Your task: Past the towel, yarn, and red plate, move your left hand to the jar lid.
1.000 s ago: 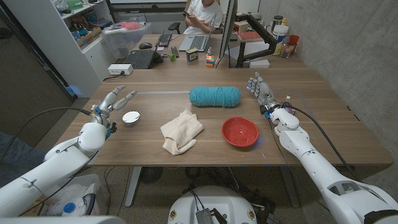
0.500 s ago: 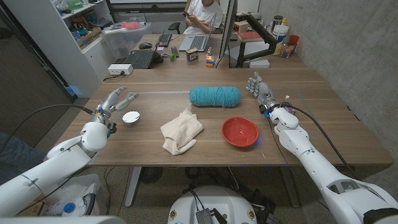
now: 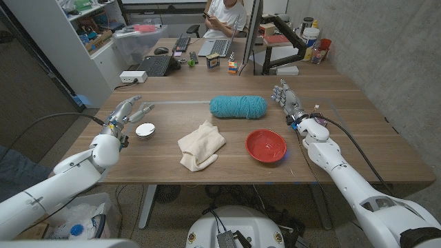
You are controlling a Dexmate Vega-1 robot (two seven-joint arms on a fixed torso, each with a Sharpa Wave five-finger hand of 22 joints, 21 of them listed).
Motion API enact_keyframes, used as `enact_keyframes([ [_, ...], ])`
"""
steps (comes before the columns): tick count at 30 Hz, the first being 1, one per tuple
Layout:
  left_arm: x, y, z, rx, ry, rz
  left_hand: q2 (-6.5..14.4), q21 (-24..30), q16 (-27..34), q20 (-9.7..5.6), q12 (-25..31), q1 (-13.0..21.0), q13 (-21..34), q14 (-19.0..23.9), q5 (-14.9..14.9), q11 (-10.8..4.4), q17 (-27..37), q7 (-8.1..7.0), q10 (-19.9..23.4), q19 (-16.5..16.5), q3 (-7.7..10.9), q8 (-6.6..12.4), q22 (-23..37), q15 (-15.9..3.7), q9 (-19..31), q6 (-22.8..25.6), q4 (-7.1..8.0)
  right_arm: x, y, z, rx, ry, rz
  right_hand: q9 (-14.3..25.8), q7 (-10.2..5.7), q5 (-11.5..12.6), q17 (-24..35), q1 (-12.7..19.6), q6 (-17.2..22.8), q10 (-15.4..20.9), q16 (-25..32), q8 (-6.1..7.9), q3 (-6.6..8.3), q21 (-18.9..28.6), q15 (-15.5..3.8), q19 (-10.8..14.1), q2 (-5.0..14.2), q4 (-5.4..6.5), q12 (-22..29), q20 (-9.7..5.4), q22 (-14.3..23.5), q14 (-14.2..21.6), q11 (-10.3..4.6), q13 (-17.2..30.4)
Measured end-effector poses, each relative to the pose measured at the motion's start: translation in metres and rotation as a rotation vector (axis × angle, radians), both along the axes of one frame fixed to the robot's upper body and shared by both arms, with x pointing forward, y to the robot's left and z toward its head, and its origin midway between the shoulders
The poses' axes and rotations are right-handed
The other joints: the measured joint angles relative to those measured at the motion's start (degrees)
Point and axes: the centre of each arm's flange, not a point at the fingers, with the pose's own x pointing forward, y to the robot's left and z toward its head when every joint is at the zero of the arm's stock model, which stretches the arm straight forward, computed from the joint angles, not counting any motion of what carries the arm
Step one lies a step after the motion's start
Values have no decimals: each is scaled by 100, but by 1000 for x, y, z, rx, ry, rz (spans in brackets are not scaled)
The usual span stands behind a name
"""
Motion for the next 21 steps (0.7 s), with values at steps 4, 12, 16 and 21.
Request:
enact_keyframes([
  [4,0,1,0,10,2,11,0,0,18,0,0,0,0,7,0,7,0,-12,24,0,-7,0,0,7,0,12,-7,0,1,0,0,-1,1,0,0,0,0,0,0,26,0,0,0,0,-1,0,0,0,0,0,0,2,26,0],
  [12,2,0,2,45,11,32,-7,0,18,30,0,52,0,39,0,-21,0,-44,54,31,-7,0,0,-24,0,44,-6,0,2,1,-2,-3,1,0,0,0,0,0,0,26,0,0,0,0,-32,22,0,0,0,-22,0,32,26,0],
  [16,4,1,1,62,18,50,-7,0,18,45,0,53,0,61,0,-21,-1,-61,53,45,-7,0,-1,-2,0,61,-6,0,2,1,-1,-4,0,0,0,0,0,0,0,26,0,0,-18,0,-9,21,0,-18,0,-22,0,54,26,0],
  [21,6,0,0,89,27,67,15,21,18,53,0,75,0,60,22,7,-1,-60,85,54,-7,0,0,-3,0,123,-6,0,2,3,-1,-7,-2,0,0,0,0,0,0,26,0,0,-24,-44,0,21,0,-24,0,-21,0,63,26,0],
])
